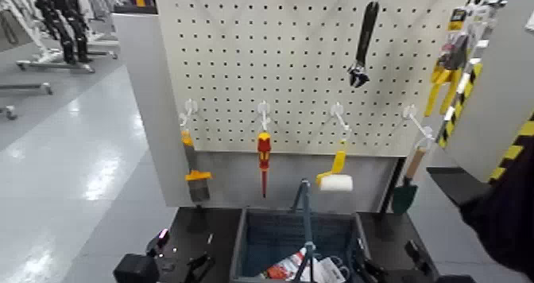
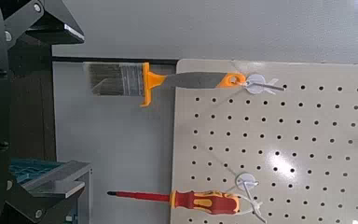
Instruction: Put the yellow roller into the crate.
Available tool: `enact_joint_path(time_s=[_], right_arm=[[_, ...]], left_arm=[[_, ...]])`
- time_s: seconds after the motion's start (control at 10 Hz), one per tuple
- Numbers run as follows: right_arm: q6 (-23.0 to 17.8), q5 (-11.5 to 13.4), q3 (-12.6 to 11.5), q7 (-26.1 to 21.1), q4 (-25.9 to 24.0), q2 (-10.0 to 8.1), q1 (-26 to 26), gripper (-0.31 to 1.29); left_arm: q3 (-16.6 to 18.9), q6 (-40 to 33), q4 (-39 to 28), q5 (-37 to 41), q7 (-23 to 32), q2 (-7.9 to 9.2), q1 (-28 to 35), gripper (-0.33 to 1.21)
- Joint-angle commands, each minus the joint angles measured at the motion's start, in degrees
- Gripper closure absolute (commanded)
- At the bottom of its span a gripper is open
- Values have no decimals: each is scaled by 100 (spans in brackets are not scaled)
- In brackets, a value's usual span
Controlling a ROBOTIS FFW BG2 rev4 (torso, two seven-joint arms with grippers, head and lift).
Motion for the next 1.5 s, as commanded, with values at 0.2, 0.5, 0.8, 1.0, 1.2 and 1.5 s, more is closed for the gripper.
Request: enact_joint_path(time_s=[0.2, 0.5, 0.8, 1.0, 1.2, 1.5], right_arm=[[-14, 0, -20, 0, 0, 6, -15, 14], [82, 0, -108, 79, -9, 6, -76, 13], [873, 53, -626, 1257, -88, 59, -472, 13], [1445, 167, -846, 1916, -149, 24, -823, 13], [2016, 246, -917, 2496, -105, -135, -1263, 13], [2482, 272, -899, 3015, 62, -442, -1878, 13]], left_arm=[[-6, 33, -23, -15, 0, 8, 9, 19], [-15, 33, -23, -32, 0, 8, 0, 19], [-6, 33, -23, -41, 0, 8, 0, 19], [3, 33, -23, -15, 0, 8, 9, 19], [3, 33, -23, -6, 0, 8, 0, 19], [-6, 24, -14, 3, 0, 8, -9, 19]])
